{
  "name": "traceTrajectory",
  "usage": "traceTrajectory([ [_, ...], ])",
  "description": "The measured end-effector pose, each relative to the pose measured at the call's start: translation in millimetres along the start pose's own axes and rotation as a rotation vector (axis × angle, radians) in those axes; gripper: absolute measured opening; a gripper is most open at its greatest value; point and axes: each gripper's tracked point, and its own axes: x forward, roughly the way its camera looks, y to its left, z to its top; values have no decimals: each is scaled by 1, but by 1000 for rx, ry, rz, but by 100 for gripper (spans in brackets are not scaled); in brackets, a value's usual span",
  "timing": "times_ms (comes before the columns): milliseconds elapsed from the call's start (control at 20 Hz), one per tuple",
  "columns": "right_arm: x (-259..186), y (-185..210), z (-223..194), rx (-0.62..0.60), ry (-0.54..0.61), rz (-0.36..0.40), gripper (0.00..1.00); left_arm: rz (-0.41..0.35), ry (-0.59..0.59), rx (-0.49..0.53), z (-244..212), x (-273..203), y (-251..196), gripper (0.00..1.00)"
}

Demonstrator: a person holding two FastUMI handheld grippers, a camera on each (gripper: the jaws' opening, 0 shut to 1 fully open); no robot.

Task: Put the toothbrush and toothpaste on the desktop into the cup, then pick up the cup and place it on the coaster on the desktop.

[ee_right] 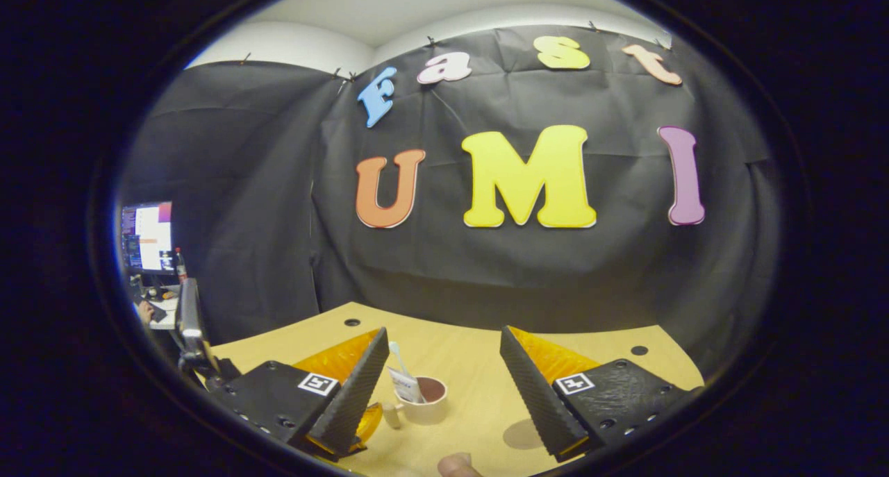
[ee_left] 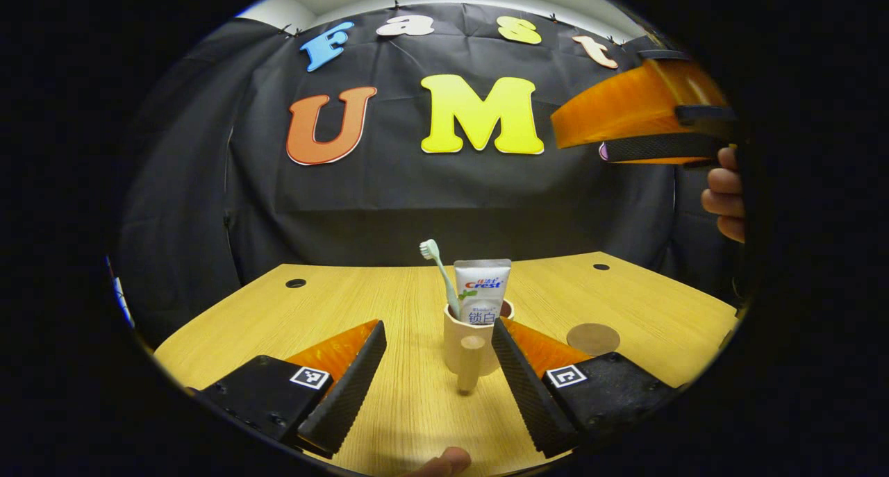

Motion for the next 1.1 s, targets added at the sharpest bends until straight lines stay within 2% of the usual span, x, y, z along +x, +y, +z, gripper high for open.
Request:
traceTrajectory([
  [200,-41,-22,8,35,-47,-24,97,17,76,17,20,-4,-9,97],
  [450,-82,-54,-5,44,-54,-69,97,20,167,117,63,-13,-20,97],
  [550,-99,-69,-12,46,-57,-97,97,40,211,111,80,-16,-20,94],
  [600,-107,-73,-15,61,-63,-103,99,33,235,90,86,-18,-24,94],
  [700,-120,-79,-25,74,-50,-98,96,-8,301,61,97,-21,-37,94],
  [900,-142,-95,-35,88,-60,-120,95,-35,453,14,105,-18,-47,94],
  [1100,-164,-109,-49,98,-57,-142,95,-81,588,49,90,-15,-44,94],
])
